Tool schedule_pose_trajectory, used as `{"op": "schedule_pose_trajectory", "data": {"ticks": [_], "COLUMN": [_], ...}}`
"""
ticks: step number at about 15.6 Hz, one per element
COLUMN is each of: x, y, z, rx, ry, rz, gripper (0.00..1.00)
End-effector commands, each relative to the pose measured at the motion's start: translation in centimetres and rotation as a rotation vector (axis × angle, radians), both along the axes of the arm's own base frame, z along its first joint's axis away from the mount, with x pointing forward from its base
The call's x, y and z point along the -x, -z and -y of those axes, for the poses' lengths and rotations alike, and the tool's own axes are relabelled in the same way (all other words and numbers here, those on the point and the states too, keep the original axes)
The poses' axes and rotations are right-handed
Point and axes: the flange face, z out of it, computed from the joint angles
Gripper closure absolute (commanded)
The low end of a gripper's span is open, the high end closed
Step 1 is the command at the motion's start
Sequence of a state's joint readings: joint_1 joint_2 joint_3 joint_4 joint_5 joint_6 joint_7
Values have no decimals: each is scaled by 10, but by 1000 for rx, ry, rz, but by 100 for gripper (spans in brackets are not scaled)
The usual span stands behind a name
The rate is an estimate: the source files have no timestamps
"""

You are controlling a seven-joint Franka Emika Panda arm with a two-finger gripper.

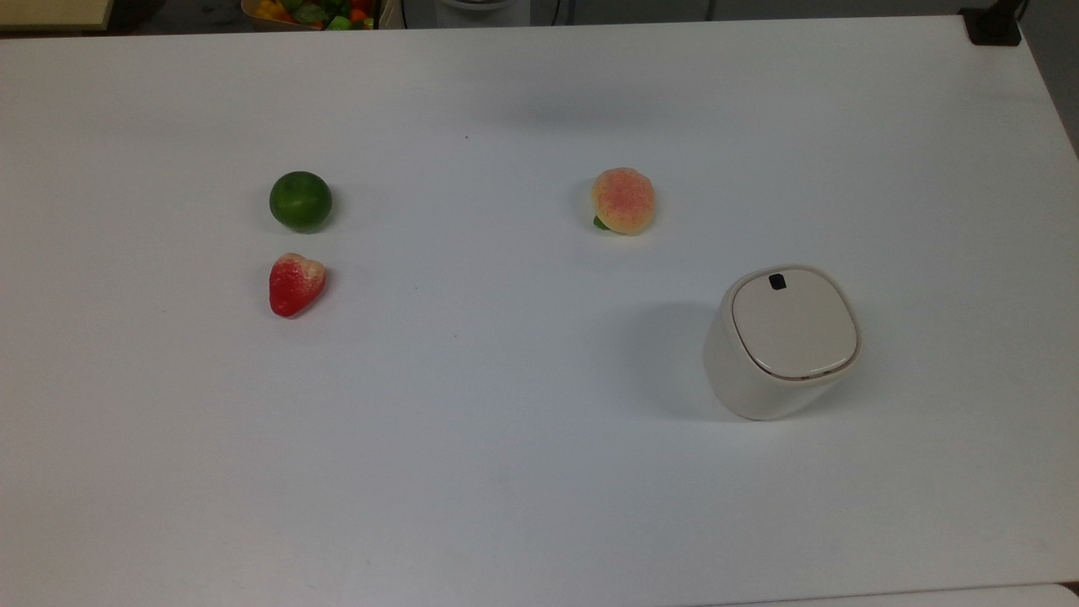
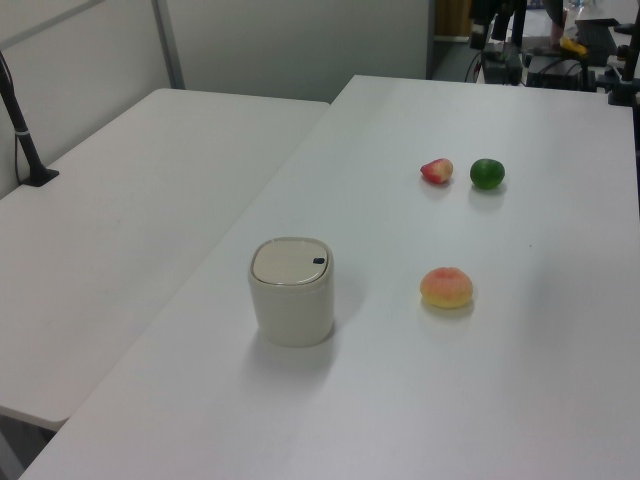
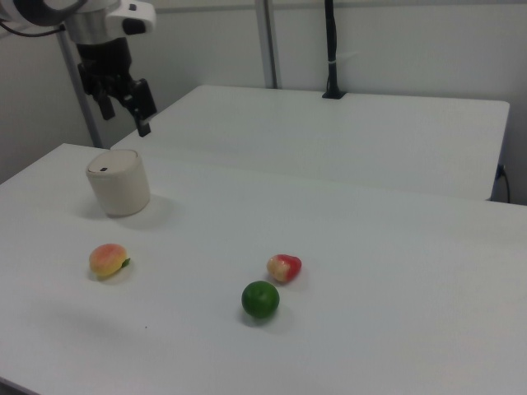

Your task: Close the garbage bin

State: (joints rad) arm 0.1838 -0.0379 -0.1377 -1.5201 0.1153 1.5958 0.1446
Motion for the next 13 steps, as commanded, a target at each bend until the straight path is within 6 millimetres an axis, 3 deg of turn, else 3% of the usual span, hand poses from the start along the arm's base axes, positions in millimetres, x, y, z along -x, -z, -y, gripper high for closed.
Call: {"op": "schedule_pose_trajectory", "data": {"ticks": [1, 5, 13], "x": [3, 0, 2], "y": [4, 5, 12], "z": [24, 30, 20], "rx": [12, 22, 18], "ry": [-162, -167, -158], "rz": [31, 49, 21], "gripper": [0, 0, 0]}}
